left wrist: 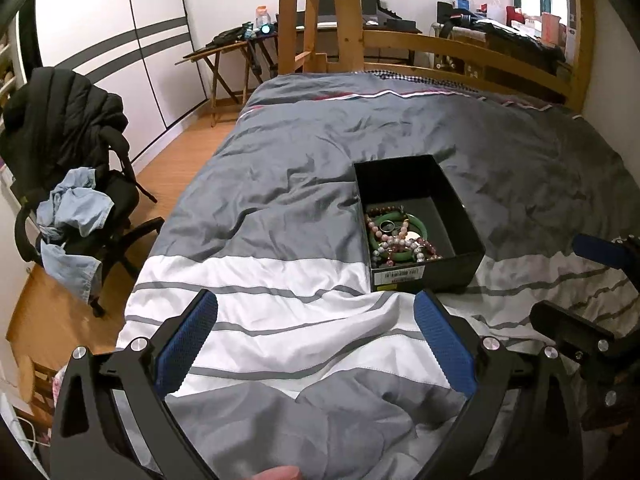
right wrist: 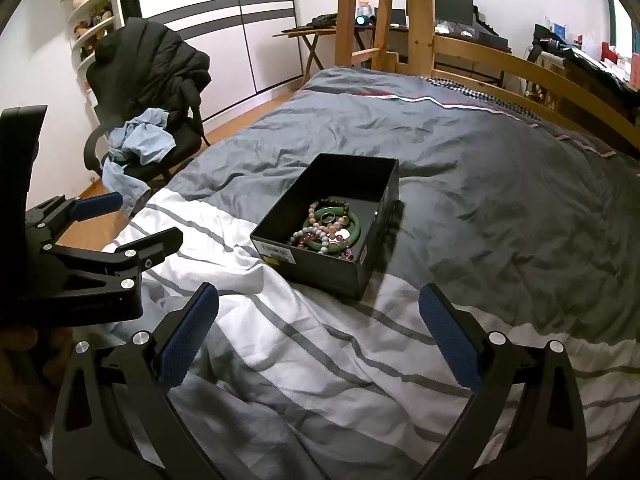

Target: Organize jewelry

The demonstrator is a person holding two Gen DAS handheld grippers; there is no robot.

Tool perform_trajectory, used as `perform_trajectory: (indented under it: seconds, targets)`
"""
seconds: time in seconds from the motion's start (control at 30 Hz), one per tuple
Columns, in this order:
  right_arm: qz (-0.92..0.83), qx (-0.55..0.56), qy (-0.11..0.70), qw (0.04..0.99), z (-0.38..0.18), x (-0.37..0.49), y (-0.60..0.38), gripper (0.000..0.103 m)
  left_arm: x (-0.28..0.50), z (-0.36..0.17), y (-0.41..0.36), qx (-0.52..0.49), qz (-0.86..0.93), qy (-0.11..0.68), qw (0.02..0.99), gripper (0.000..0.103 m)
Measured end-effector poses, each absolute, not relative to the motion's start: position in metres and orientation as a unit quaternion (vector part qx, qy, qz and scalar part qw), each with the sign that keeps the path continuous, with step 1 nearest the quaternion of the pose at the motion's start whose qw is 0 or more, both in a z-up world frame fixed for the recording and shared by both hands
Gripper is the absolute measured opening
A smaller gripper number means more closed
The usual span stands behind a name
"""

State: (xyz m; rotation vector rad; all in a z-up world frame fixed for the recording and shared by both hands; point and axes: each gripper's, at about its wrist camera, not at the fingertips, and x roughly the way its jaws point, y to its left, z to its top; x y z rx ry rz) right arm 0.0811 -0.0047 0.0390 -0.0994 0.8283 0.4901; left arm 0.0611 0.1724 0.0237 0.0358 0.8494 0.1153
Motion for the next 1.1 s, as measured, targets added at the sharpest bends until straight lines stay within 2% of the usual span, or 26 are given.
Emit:
perform_trajectory:
  seconds: [0.67, 1.1]
  targets:
    - [0.235, -0.041, 0.39, 0.889, 0.0372, 0.0793, -0.0046, 0.099, 0.0645, 0.0174, 0.1626, 0.038, 0.051, 0.425, 0.903, 0.097]
    - [0.228, -0.034, 0.388, 0.892, 0.0346, 0.0809, -0.01, 0.099, 0.0654, 0.0162, 0.1664, 0.017, 0.037, 0.43, 0.902, 0.097]
